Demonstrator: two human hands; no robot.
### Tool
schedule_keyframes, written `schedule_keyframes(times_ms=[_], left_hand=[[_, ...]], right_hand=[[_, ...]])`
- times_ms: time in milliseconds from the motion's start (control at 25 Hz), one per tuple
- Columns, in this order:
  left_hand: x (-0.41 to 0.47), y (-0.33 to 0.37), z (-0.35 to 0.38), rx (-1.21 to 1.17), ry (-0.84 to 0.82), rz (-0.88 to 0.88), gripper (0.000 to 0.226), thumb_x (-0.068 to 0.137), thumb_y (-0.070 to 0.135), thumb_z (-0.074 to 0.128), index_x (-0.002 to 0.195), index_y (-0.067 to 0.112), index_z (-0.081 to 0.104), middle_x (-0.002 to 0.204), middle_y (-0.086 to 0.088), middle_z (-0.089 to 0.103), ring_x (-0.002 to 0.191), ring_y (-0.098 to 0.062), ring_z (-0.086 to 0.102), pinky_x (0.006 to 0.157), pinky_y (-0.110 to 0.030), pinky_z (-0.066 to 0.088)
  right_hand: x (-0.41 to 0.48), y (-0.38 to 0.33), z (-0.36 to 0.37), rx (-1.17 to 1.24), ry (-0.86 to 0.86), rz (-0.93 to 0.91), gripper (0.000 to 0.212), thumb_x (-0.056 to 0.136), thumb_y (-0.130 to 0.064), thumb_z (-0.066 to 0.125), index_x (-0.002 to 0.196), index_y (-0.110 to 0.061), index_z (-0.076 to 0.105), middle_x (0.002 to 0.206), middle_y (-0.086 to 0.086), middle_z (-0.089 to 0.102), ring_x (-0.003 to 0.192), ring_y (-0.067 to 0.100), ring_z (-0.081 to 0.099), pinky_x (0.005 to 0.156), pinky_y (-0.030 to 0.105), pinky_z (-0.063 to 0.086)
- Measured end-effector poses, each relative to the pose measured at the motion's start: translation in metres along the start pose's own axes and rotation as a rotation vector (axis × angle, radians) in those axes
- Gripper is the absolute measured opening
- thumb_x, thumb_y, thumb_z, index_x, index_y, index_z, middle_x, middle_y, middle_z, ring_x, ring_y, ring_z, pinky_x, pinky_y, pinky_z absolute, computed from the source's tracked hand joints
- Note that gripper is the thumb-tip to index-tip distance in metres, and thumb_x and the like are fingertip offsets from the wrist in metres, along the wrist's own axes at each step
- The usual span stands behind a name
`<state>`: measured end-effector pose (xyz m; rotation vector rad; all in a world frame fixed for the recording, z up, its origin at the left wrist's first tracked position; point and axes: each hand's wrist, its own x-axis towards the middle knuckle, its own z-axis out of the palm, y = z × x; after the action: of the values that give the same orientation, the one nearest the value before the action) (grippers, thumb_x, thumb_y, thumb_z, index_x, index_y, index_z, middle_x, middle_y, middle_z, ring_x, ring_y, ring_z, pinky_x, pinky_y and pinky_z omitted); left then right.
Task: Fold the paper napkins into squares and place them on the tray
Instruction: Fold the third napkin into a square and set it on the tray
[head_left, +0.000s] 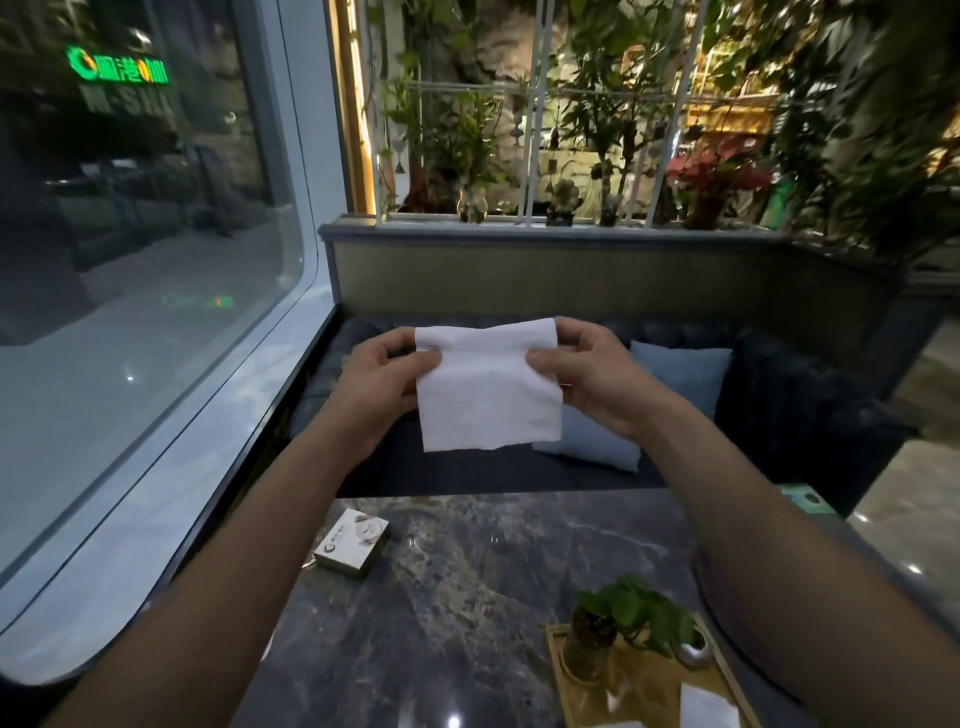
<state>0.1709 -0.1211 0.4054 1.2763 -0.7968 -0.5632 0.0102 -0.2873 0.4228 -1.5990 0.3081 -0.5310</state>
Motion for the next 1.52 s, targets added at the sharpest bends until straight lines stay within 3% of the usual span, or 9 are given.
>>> schedule_keyframes(times_ms=[320, 560, 800, 880, 960, 1120, 1280, 1400, 1520], left_hand=[[0.007, 0.046, 0.000, -0.028, -0.023, 0.083, 0.020, 0.095, 0.002, 0.054, 0.102, 0.012, 0.070, 0.090, -0.001, 0.075, 0.086, -0.015, 0.073, 0.069, -0.024, 0.058], [0.006, 0.064, 0.000, -0.014, -0.039, 0.137, 0.026, 0.095, 0.000, 0.053, 0.091, 0.015, 0.072, 0.087, -0.002, 0.076, 0.087, -0.017, 0.073, 0.072, -0.026, 0.059], [0.005, 0.070, 0.004, -0.044, -0.080, 0.164, 0.027, 0.094, 0.000, 0.054, 0.090, 0.016, 0.075, 0.095, -0.003, 0.077, 0.095, -0.020, 0.073, 0.076, -0.029, 0.059], [0.004, 0.074, 0.005, -0.017, -0.094, 0.179, 0.032, 0.096, 0.002, 0.052, 0.085, 0.019, 0.077, 0.095, -0.001, 0.075, 0.094, -0.020, 0.070, 0.073, -0.029, 0.059], [0.002, 0.078, 0.008, 0.022, -0.068, 0.169, 0.039, 0.099, 0.005, 0.046, 0.078, 0.019, 0.076, 0.096, -0.003, 0.068, 0.091, -0.018, 0.064, 0.065, -0.025, 0.056], [0.001, 0.090, 0.013, -0.130, -0.043, 0.023, 0.035, 0.102, 0.025, 0.035, 0.101, 0.013, 0.067, 0.090, -0.009, 0.073, 0.081, -0.021, 0.073, 0.059, -0.026, 0.056], [0.006, 0.099, 0.013, 0.191, -0.079, 0.036, 0.036, 0.089, 0.051, 0.056, 0.104, 0.021, 0.070, 0.106, -0.008, 0.070, 0.097, -0.025, 0.069, 0.073, -0.034, 0.056], [0.006, 0.106, 0.016, 0.307, -0.138, 0.101, 0.035, 0.070, 0.045, 0.072, 0.095, 0.021, 0.077, 0.101, -0.004, 0.073, 0.098, -0.024, 0.067, 0.083, -0.039, 0.055], [0.010, 0.110, 0.018, 0.335, -0.165, 0.139, 0.021, 0.073, 0.033, 0.077, 0.088, 0.018, 0.079, 0.093, -0.006, 0.075, 0.091, -0.024, 0.067, 0.083, -0.040, 0.055]], right_hand=[[-0.001, -0.051, -0.007, -0.016, -0.012, -0.167, 0.017, 0.091, 0.004, 0.058, 0.103, -0.006, 0.066, 0.096, 0.003, 0.072, 0.087, 0.016, 0.071, 0.072, 0.029, 0.057], [-0.004, -0.066, -0.008, -0.044, 0.014, -0.242, 0.016, 0.088, 0.005, 0.061, 0.091, -0.009, 0.069, 0.092, 0.003, 0.075, 0.087, 0.019, 0.072, 0.077, 0.034, 0.061], [-0.005, -0.070, -0.008, -0.080, 0.059, -0.286, 0.024, 0.089, 0.005, 0.060, 0.111, 0.011, 0.064, 0.108, 0.017, 0.072, 0.099, 0.032, 0.070, 0.084, 0.043, 0.060], [-0.008, -0.073, -0.009, -0.103, 0.059, -0.299, 0.015, 0.090, 0.010, 0.056, 0.095, 0.005, 0.069, 0.095, 0.008, 0.074, 0.089, 0.028, 0.070, 0.074, 0.035, 0.060], [-0.012, -0.076, -0.008, -0.121, 0.056, -0.294, 0.028, 0.092, 0.011, 0.051, 0.078, -0.005, 0.069, 0.083, 0.001, 0.072, 0.082, 0.021, 0.068, 0.065, 0.029, 0.056], [-0.014, -0.080, -0.006, -0.132, 0.066, -0.304, 0.037, 0.096, 0.011, 0.042, 0.076, -0.006, 0.068, 0.088, 0.003, 0.070, 0.085, 0.015, 0.071, 0.071, 0.031, 0.057], [-0.015, -0.087, 0.001, -0.148, 0.057, -0.339, 0.041, 0.095, 0.012, 0.041, 0.074, -0.009, 0.069, 0.086, 0.001, 0.070, 0.083, 0.014, 0.068, 0.070, 0.033, 0.055], [-0.013, -0.091, 0.005, -0.175, 0.052, -0.366, 0.040, 0.095, 0.011, 0.041, 0.074, -0.008, 0.068, 0.092, 0.002, 0.066, 0.085, 0.012, 0.066, 0.066, 0.028, 0.054], [-0.011, -0.093, 0.006, -0.170, 0.028, -0.384, 0.040, 0.095, 0.011, 0.041, 0.074, -0.009, 0.068, 0.091, 0.000, 0.067, 0.085, 0.011, 0.066, 0.063, 0.024, 0.053]])
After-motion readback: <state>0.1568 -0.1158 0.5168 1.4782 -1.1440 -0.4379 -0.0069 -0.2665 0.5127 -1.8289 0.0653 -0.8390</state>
